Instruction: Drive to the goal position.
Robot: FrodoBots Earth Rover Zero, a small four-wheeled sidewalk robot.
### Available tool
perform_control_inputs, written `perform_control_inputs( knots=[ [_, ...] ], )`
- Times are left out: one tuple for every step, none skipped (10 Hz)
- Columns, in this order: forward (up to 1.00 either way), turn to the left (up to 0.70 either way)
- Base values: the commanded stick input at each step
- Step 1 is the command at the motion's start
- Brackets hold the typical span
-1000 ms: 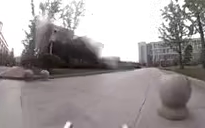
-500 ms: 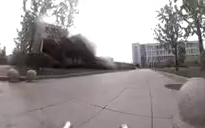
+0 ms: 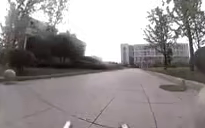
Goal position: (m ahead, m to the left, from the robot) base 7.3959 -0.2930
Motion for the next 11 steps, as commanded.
perform_control_inputs(
  knots=[
    [1.0,-0.05],
    [1.0,-0.3],
    [1.0,-0.4],
    [1.0,-0.4],
    [1.0,-0.4],
    [1.0,-0.4],
    [1.0,-0.4],
    [1.0,-0.4],
    [1.0,-0.4],
    [1.0,-0.4],
    [1.0,-0.4]
  ],
)
